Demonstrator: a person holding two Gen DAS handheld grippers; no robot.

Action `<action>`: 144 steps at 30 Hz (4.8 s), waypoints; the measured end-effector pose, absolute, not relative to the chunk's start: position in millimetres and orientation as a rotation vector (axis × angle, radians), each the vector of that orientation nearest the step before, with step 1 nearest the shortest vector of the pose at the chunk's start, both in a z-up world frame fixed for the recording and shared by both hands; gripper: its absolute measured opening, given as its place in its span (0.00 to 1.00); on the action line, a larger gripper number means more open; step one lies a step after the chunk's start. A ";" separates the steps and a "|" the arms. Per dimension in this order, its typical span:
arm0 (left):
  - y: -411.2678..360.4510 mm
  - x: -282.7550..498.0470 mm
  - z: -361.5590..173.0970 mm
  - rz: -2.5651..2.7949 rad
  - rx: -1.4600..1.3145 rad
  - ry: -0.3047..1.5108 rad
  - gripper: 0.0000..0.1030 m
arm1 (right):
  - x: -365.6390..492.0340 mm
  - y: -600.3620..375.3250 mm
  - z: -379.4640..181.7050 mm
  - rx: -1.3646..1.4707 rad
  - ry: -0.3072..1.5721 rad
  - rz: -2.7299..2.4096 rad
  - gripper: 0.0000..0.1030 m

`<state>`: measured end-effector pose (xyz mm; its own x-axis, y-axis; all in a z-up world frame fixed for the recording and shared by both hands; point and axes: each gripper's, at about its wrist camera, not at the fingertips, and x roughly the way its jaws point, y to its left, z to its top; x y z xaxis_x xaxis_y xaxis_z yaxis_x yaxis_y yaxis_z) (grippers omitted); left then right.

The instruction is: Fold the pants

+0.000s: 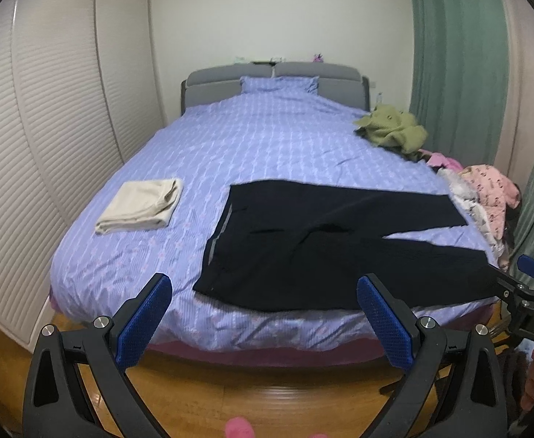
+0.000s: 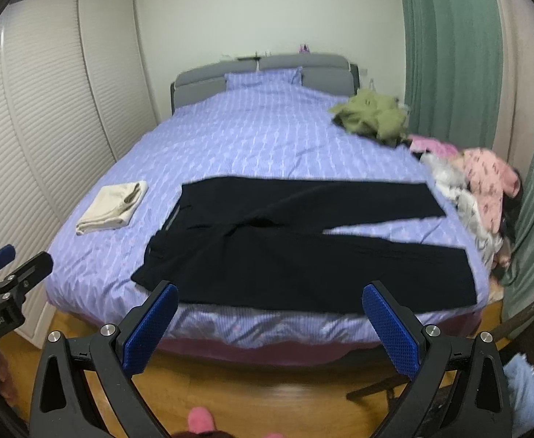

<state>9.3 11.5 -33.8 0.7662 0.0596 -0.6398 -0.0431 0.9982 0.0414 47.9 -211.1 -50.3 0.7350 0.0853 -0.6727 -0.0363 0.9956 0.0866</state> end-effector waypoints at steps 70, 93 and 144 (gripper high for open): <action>102.6 411.9 -176.5 -0.093 -0.247 0.880 0.09 | 386.3 -229.6 -184.9 0.345 0.850 -0.107 0.10; 78.4 672.0 -322.8 0.002 -0.116 1.211 0.14 | 666.0 -231.1 -314.5 0.160 1.206 -0.052 0.10; -206.8 385.4 -255.6 -0.516 0.203 1.246 0.81 | 306.9 -365.2 -273.2 0.125 1.302 -0.097 0.65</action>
<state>385.4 -206.8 -255.6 0.2232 -0.2620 -0.9389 0.4782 0.8688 -0.1288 306.9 -365.2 -273.2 0.2628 -0.0013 -0.9649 0.1423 0.9891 0.0375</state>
